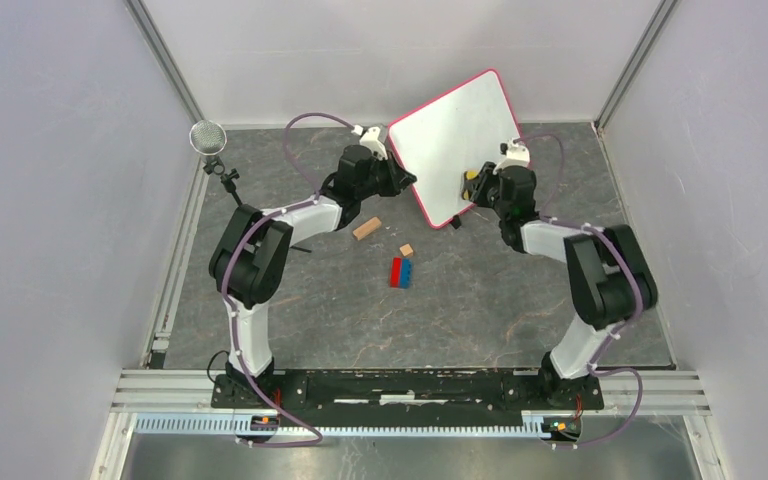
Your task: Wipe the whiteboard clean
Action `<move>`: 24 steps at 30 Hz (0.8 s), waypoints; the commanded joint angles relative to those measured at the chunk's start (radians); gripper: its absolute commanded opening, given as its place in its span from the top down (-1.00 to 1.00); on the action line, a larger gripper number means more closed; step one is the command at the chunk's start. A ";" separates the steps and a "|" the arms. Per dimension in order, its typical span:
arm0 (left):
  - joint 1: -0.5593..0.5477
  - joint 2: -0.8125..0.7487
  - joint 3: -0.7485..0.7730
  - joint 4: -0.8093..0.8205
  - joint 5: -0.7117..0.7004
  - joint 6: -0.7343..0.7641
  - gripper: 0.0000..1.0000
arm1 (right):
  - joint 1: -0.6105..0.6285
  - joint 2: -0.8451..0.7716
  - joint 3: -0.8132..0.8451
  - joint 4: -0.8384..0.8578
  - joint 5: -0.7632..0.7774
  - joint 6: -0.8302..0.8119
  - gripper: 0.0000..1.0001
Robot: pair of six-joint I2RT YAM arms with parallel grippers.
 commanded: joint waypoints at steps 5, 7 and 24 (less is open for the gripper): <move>0.011 -0.087 -0.083 -0.037 -0.084 0.103 0.90 | 0.000 -0.381 -0.094 -0.308 0.107 -0.221 0.97; 0.010 -0.085 -0.086 -0.037 -0.091 0.095 0.75 | 0.003 -0.421 -0.130 -0.399 0.122 -0.239 0.98; -0.003 -0.344 -0.370 0.143 -0.134 0.071 -0.14 | 0.346 -0.661 -0.460 -0.587 0.159 -0.198 0.94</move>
